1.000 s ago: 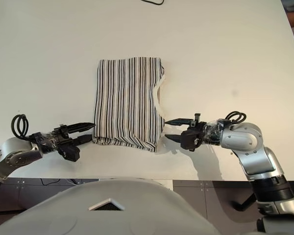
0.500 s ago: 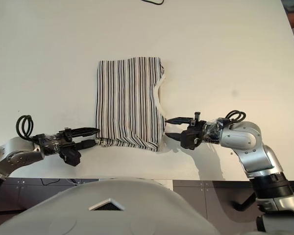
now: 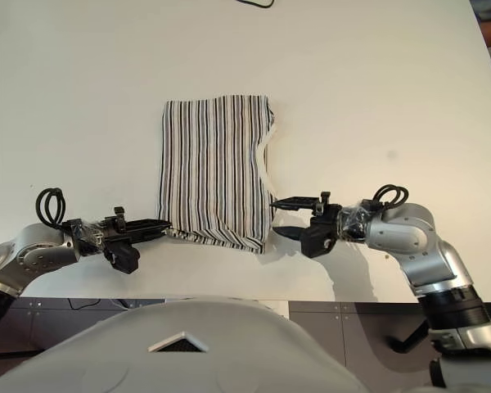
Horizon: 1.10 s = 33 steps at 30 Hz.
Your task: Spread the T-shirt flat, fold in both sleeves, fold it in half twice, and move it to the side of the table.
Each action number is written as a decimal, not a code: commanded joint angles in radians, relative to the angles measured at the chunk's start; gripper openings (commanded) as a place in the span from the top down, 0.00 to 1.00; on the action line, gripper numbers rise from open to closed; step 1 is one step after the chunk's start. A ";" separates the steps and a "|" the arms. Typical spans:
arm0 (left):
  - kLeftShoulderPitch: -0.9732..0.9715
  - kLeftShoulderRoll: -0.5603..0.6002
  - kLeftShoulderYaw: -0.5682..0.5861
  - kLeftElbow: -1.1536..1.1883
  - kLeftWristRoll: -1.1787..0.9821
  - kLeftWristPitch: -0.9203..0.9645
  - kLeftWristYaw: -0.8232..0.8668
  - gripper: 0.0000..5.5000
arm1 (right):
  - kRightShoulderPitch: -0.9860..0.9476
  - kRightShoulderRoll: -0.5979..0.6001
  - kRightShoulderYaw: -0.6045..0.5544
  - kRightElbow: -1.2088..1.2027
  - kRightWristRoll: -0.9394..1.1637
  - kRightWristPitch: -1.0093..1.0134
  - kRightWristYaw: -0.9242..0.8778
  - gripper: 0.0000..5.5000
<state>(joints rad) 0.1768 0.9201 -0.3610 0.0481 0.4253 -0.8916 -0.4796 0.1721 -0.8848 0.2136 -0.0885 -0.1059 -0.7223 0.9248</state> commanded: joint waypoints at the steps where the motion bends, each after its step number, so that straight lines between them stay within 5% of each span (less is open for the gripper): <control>1: 0.028 0.007 -0.022 -0.011 -0.028 0.034 -0.056 0.97 | 0.033 -0.042 0.031 0.049 -0.115 -0.158 -0.020 0.33; 11: 0.019 0.016 -0.010 -0.007 -0.047 0.014 -0.105 0.97 | -0.064 0.051 0.127 0.171 -0.352 -0.195 -0.163 0.31; 20: 0.008 0.002 -0.006 -0.004 -0.041 0.004 -0.112 0.97 | -0.093 0.042 0.198 0.161 -0.339 -0.236 -0.218 0.31; 33: -0.015 -0.024 -0.002 0.001 -0.019 -0.017 -0.096 0.97 | -0.149 0.000 0.240 0.163 -0.224 -0.191 -0.161 0.78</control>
<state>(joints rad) 0.1786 0.9070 -0.3591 0.0363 0.3892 -0.9128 -0.5727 0.0232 -0.8669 0.4431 0.0916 -0.3364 -0.9386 0.7326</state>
